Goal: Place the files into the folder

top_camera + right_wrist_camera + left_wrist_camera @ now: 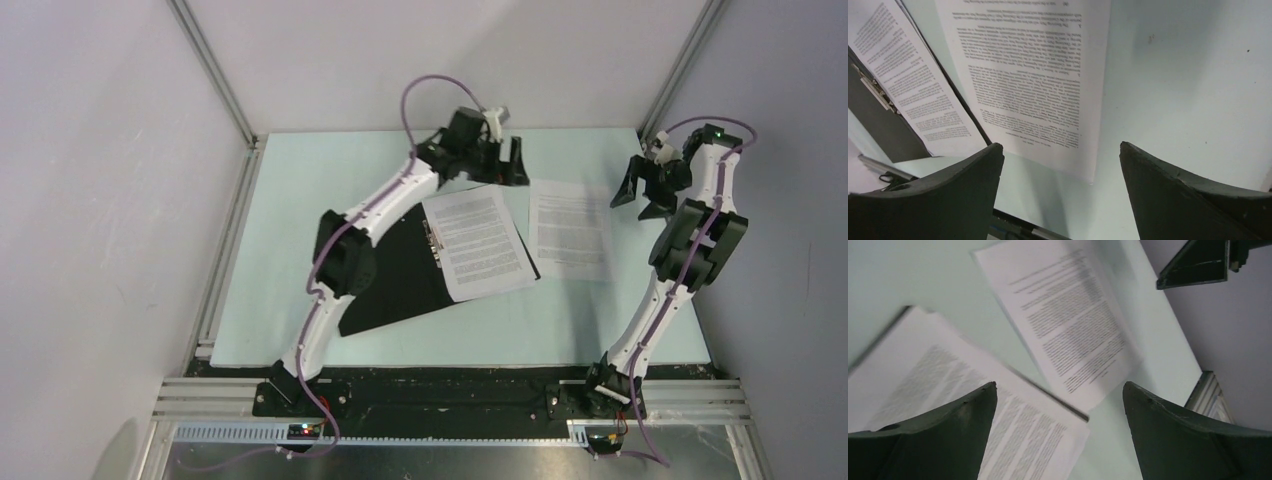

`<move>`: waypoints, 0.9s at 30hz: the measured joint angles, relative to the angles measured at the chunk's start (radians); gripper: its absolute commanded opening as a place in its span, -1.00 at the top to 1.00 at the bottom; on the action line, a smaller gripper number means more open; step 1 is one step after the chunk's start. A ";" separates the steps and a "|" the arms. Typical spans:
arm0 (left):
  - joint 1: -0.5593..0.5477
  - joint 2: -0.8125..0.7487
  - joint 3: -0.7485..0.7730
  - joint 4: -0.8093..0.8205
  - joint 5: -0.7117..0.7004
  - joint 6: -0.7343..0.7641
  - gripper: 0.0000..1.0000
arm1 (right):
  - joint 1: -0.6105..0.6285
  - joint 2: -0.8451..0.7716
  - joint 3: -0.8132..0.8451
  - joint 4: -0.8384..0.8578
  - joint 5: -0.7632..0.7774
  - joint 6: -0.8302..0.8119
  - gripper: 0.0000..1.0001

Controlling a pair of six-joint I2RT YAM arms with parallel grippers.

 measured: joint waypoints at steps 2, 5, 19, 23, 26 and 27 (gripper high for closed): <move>-0.049 0.067 0.010 0.072 0.011 -0.045 -0.99 | -0.027 0.027 -0.008 -0.013 -0.022 -0.026 -0.78; -0.097 0.144 0.017 0.158 0.014 -0.096 -0.99 | -0.042 0.057 -0.013 -0.024 -0.041 -0.049 -0.78; -0.143 0.267 0.005 0.319 -0.137 -0.306 -0.99 | -0.033 0.145 -0.112 -0.014 -0.063 -0.066 -0.81; -0.147 0.295 -0.002 0.327 -0.144 -0.357 -0.95 | -0.032 0.153 -0.111 -0.004 -0.063 -0.052 -0.82; -0.153 0.312 -0.021 0.327 -0.144 -0.390 -0.94 | -0.028 0.163 -0.099 -0.009 -0.066 -0.036 -0.82; -0.155 0.319 -0.026 0.327 -0.143 -0.401 -0.93 | -0.028 0.166 -0.094 -0.012 -0.066 -0.030 -0.82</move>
